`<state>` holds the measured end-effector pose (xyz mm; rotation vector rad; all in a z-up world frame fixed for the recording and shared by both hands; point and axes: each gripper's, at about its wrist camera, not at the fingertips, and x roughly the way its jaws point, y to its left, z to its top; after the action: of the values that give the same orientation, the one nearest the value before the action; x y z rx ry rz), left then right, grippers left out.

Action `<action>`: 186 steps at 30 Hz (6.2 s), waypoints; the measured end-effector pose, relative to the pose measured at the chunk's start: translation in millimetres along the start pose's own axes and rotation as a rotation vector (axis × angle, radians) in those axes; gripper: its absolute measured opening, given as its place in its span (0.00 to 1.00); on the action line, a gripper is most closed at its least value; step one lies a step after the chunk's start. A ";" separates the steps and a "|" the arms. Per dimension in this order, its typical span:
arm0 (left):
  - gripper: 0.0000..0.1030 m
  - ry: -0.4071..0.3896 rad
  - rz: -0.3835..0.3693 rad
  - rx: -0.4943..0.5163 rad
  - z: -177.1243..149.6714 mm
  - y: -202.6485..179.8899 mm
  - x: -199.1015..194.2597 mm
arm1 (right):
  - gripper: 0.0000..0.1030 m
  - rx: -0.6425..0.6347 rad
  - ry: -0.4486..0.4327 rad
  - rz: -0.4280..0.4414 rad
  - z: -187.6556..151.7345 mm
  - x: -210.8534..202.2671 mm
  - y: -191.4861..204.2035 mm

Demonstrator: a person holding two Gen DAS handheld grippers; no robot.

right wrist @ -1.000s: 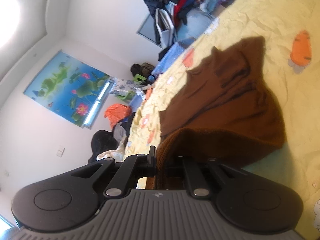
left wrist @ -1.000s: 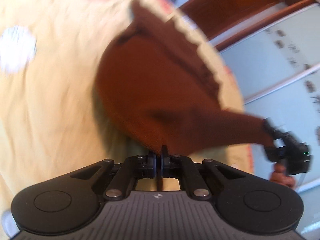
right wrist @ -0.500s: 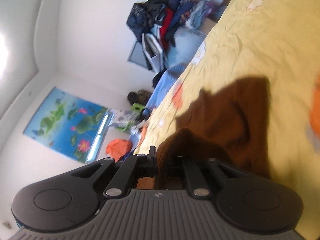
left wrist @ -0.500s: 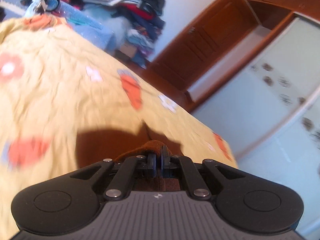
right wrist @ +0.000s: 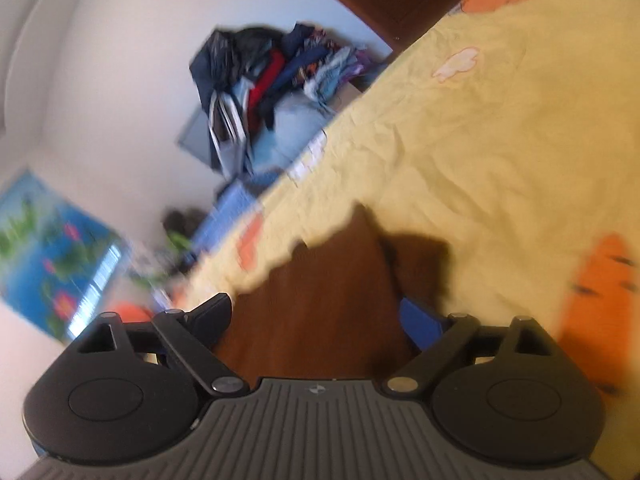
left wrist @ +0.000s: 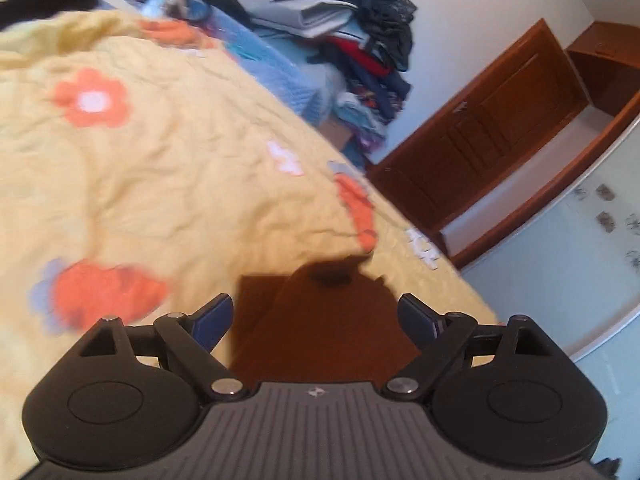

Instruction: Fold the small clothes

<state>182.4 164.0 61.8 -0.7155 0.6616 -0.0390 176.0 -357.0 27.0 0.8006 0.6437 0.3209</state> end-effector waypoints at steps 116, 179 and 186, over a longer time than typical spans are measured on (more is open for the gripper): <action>0.84 0.008 0.342 0.678 -128.6 -43.3 12.4 | 0.49 -0.540 -0.010 -0.199 -100.9 23.6 67.2; 0.10 0.272 0.087 -0.168 -156.7 51.0 -127.6 | 0.17 0.105 0.191 -0.001 -167.4 -92.8 10.5; 0.08 0.257 0.112 -0.064 -155.0 57.3 -139.8 | 0.13 0.059 0.182 -0.026 -168.8 -115.3 6.7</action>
<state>-28.7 150.7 15.9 -0.7401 0.9517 -0.0067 -21.0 -315.1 -8.7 0.8245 0.8368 0.3545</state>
